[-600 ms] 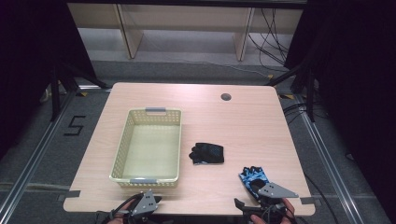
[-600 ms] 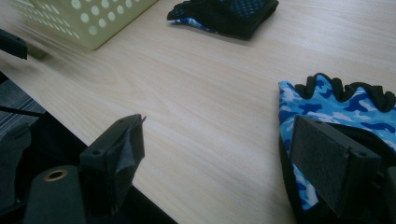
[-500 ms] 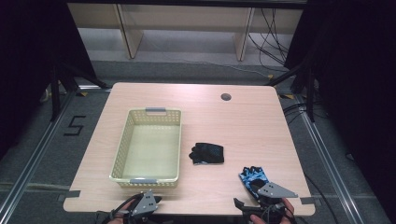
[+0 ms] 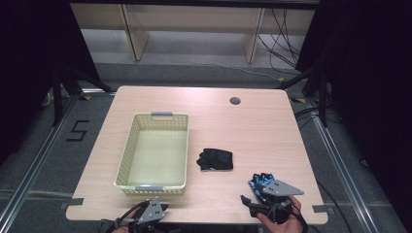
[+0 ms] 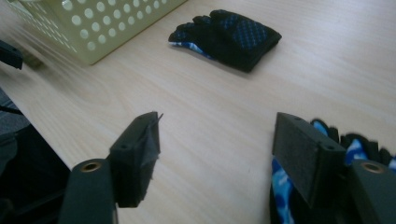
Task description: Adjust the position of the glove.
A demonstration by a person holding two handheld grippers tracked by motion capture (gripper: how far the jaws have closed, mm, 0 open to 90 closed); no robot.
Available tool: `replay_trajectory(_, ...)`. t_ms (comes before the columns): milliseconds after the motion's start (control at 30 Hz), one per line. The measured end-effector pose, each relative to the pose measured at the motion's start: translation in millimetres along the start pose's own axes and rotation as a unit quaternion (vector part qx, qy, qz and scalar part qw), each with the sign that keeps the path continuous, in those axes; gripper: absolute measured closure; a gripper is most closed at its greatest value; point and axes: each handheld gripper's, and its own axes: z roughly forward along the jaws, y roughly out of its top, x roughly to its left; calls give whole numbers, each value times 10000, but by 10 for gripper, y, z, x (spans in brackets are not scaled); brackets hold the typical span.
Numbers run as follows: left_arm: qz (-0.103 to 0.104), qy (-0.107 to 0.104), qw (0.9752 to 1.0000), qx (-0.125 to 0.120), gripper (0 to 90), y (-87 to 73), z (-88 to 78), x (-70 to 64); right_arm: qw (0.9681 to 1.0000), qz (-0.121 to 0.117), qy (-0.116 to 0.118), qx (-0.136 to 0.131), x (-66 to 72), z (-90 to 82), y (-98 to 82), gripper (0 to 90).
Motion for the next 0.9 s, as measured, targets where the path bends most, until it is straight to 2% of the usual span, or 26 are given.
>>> replay_trajectory(100, 10, 51, 10000, 82, 160, 1, -6, 14, 9997, -227, -5, 51, 1, 91, 109, 416)
replay_trajectory(167, -40, -2, 10000, 53, 161, -2, 1, 11, 9988, -487, 5, 66, -1, 154, 192, 429)
replay_trajectory(233, -20, 40, 10000, 43, 161, 0, -11, 3, 9975, -697, 9, 103, 18, 235, 291, 462)
replay_trajectory(333, 41, 30, 10000, 74, 161, 1, -19, 16, 9959, -881, 30, 193, 25, 374, 452, 491)
replay_trajectory(367, -96, 8, 10000, -27, 161, -2, -7, -1, 9956, -909, 20, 242, 26, 422, 505, 511)
replay_trajectory(400, 43, 10, 10000, -3, 161, 2, -14, 18, 9951, -944, 42, 303, 27, 468, 555, 513)
replay_trajectory(433, 38, 14, 10000, 0, 161, 1, -14, 21, 9945, -994, 42, 332, 26, 516, 605, 520)
replay_trajectory(533, 48, 0, 10000, -20, 160, 1, -15, 20, 9937, -1011, 61, 481, 22, 667, 727, 548)
replay_trajectory(567, -49, 40, 10000, 6, 161, -4, -14, 9, 9937, -997, 58, 509, 14, 718, 758, 552)
replay_trajectory(600, -50, 38, 10000, 2, 161, -5, -14, 7, 9935, -941, 60, 645, 11, 755, 787, 554)
replay_trajectory(733, -98, -24, 9999, -13, 161, -5, -10, 6, 9926, -860, -14, 855, 4, 905, 867, 567)
replay_trajectory(767, -64, -4, 10000, 33, 161, -4, -10, 10, 9919, -895, -10, 902, -2, 938, 884, 570)
replay_trajectory(800, 90, 26, 10000, 12, 161, 0, -16, 21, 9916, -929, -31, 896, -11, 978, 898, 572)
replay_trajectory(833, -38, 34, 10000, 15, 161, -5, -13, 6, 9907, -963, -32, 956, -18, 1014, 911, 572)
replay_trajectory(900, -18, -4, 10000, 12, 161, -3, -15, 10, 9906, -971, -111, 961, -24, 1096, 925, 572)
